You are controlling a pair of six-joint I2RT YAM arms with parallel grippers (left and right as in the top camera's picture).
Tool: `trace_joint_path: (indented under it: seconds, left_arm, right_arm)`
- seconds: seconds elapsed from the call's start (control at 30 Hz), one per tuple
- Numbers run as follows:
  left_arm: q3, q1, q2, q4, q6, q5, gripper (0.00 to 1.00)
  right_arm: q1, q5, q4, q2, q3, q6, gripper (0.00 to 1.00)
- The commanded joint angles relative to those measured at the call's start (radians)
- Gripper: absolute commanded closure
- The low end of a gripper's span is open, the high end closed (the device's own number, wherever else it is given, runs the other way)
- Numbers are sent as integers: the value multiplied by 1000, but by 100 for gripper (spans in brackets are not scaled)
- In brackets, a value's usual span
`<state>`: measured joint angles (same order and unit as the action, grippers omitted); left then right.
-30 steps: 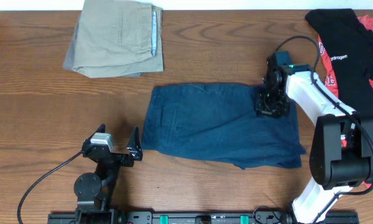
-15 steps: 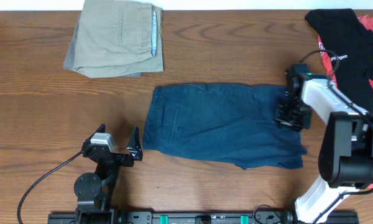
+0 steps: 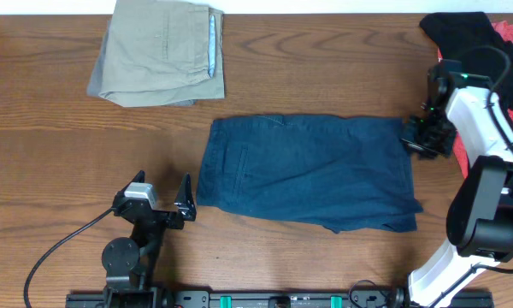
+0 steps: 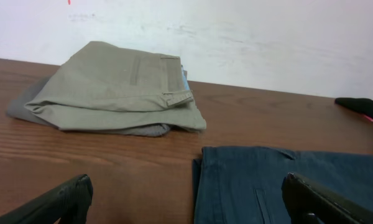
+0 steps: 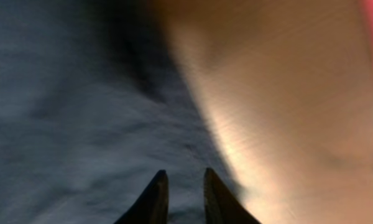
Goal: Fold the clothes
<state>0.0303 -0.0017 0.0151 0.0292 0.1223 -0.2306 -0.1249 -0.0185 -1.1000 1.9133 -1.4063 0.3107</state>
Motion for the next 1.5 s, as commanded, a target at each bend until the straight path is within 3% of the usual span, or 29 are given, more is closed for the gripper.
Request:
trace_joint_path:
  seconds: [0.0,0.3,0.57,0.7,0.87,1.07,1.23,1.3,1.33,1.37,1.47]
  left_arm:
    - [-26,3,-2,18,-17,-13,2]
    - [-26,3,-2,18,-17,-13,2]
    - [-26,3,-2,18,-17,-13,2]
    - [-26,3,-2,18,-17,-13,2]
    - [-26,3,-2,18,-17,-13,2]
    - [-26,3,-2,18,-17,-13,2]
    - [-26,3,-2,18,-17,-13,2]
    - [-26,3,-2,18,-17,-13,2]
    - [-26,3,-2,18,-17,-13,2]
    - [-26,3,-2,18,-17,-13,2]
    - [-26,3,-2,18,-17,-13,2]
  right_arm:
    - [58,151,67,-5,42,-90,85]
    - [101,50,304,-3,226,-36,91]
    - [32,-78,356,-3,284,-27,93]
    - [-21,-153,344,-4,282,15,99]
    - [-58,-161,247,-4,216,27,99]
    - [-43,-151,15,-4,-14,34,99]
    - [15,67,-97,-4,-159,-11,95]
    - [47,160,-87,-4,-159,-60,89]
    - [65,182,-77,-4,-151,-76,81]
    - [85,183,-63,-4,-138,-80,69]
    - [136,171,-7,-4,-99,-80,20]
